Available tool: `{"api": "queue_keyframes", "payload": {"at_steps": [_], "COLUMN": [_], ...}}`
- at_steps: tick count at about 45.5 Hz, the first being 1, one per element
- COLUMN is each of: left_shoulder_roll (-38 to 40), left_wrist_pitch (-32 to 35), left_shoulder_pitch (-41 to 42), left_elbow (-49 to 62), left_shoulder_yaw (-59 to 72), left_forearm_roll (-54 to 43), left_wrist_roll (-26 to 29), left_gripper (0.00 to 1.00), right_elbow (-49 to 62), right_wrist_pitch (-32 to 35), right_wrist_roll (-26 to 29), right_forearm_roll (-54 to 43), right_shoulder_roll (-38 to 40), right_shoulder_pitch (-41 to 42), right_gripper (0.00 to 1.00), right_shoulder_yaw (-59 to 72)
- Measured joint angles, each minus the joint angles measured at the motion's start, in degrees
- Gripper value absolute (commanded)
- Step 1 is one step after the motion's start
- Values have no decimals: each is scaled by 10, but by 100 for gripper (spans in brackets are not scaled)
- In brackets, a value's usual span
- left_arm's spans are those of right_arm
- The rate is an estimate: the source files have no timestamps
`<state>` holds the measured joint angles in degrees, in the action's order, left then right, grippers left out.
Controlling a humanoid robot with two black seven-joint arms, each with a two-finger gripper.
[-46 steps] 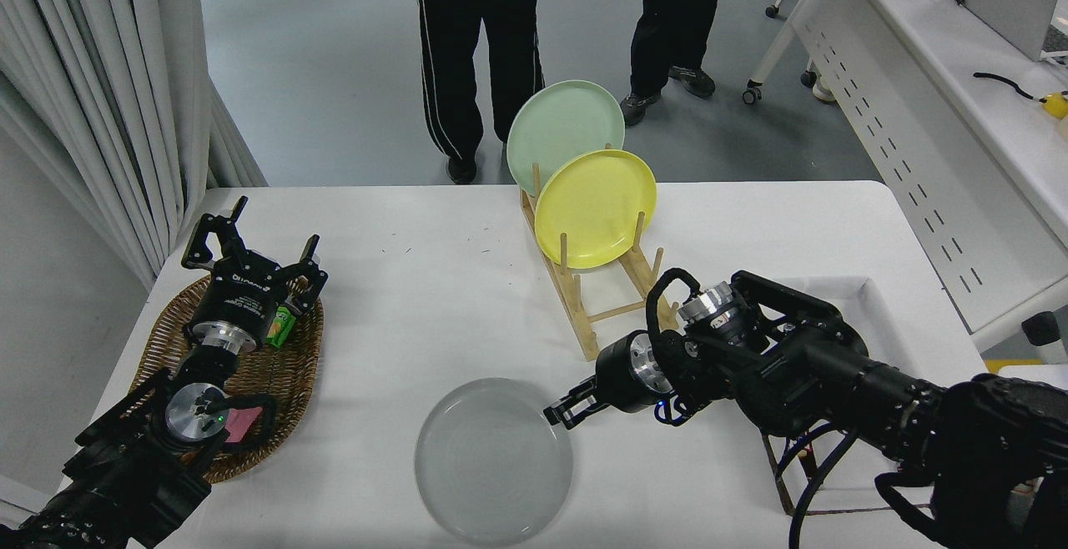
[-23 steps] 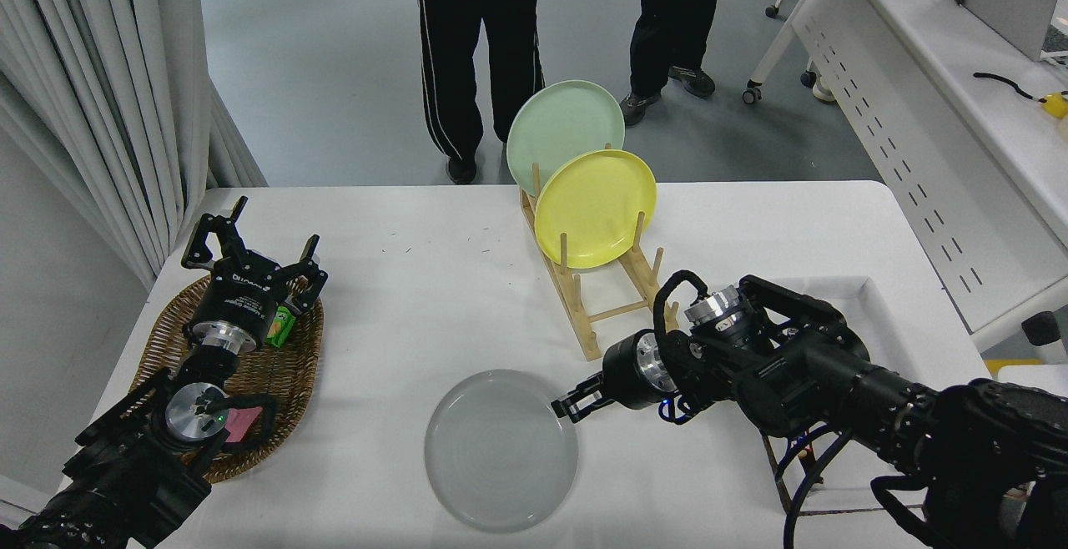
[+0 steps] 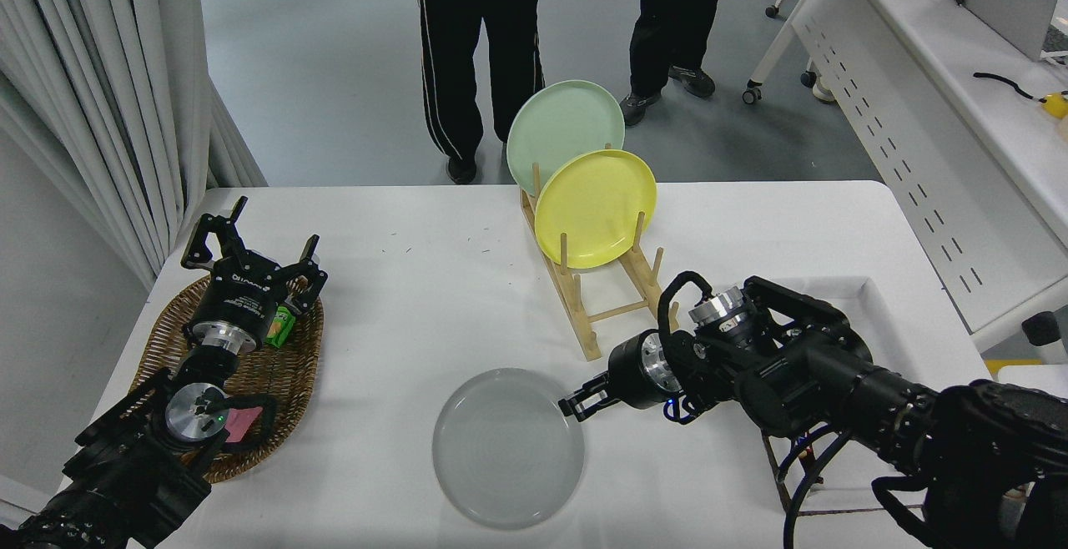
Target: Place the plate on the table
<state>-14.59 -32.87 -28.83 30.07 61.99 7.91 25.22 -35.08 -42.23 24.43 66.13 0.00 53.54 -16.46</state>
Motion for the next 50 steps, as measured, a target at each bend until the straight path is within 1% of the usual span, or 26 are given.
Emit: {"api": "queue_keyframes", "payload": {"at_steps": [22,23,24,26,27,28,43,50], "left_shoulder_roll": [0,0,0,0,0,0,0,0], "left_wrist_pitch": [0,0,0,0,0,0,0,0], "left_shoulder_pitch": [0,0,0,0,0,0,0,0], "left_elbow": [0,0,0,0,0,0,0,0], "left_shoulder_yaw": [0,0,0,0,0,0,0,0], "left_forearm_roll": [0,0,0,0,0,0,0,0], "left_wrist_roll": [0,0,0,0,0,0,0,0], "left_gripper": [100,100,100,100,100,100,100,100], "right_elbow": [1,1,1,1,1,1,-9,-51], "right_wrist_pitch": [0,0,0,0,0,0,12,17], "right_wrist_roll": [0,0,0,0,0,0,0,1], "right_forearm_roll": [-5,-5,-5,-5,-5,-5,-5,1], "right_shoulder_roll": [0,0,0,0,0,0,0,4], "right_shoulder_pitch": [-1,-1,-1,-1,-1,-1,2,14], "right_gripper": [1,12,29,74,92,99,99,99], "right_shoulder_yaw": [-1,-1,-1,-1,-1,-1,-2,-4]}}
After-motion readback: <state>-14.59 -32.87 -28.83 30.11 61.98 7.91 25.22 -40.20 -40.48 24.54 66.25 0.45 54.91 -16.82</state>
